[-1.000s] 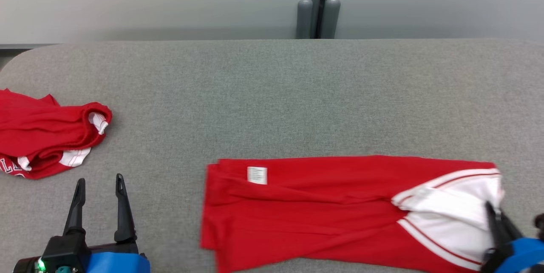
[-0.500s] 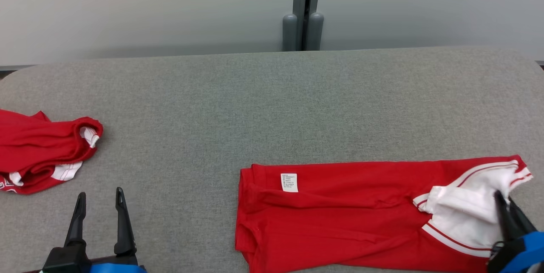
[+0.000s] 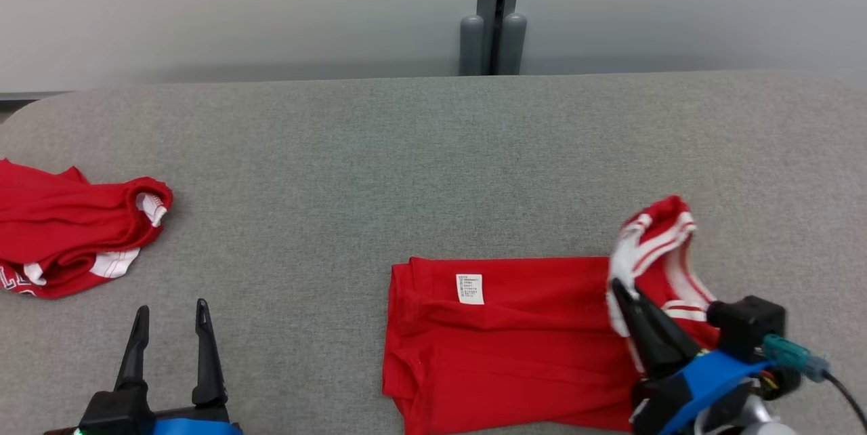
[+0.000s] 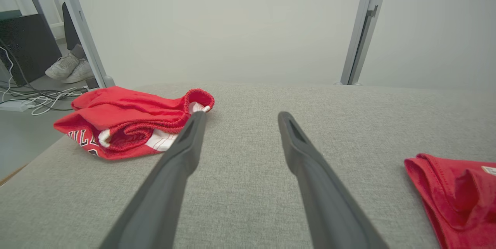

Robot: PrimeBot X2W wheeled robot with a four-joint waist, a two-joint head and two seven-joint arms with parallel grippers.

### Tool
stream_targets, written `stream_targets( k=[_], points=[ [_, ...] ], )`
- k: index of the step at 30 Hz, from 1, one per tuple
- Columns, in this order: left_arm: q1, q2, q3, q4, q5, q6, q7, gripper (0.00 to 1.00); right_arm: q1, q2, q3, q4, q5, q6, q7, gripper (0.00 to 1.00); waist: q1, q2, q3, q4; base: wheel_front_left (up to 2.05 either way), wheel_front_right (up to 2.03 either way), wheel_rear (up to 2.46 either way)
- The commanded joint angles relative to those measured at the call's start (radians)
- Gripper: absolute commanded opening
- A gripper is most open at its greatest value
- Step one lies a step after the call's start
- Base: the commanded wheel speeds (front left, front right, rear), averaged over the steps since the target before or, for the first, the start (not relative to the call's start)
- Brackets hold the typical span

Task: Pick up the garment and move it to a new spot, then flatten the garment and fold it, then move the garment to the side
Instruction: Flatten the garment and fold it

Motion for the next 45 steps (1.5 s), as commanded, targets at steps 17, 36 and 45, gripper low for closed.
stream_targets(
  k=[17, 36, 45],
  points=[
    [-0.048, -0.001, -0.02, 0.015, -0.011, 0.0, -0.002, 1.0, -0.17, 0.106, 0.294, 0.109, 0.023, 0.001, -0.041, 0.0, 0.0, -0.0001, 0.033, 0.061, 0.0, 0.0, 0.0],
    [-0.04, -0.001, -0.037, 0.019, -0.005, -0.008, -0.002, 1.0, -0.188, 0.107, 0.277, 0.147, 0.002, 0.001, -0.228, 1.0, 0.0, -0.0001, 0.007, 0.03, 0.0, 0.0, 0.0],
    [-0.014, -0.001, -0.04, 0.007, 0.007, -0.011, -0.002, 1.0, -0.057, 0.062, -0.022, 0.058, -0.108, 0.001, -0.277, 1.0, 0.0, -0.0001, -0.031, -0.003, 0.0, 0.0, 0.0]
  ],
)
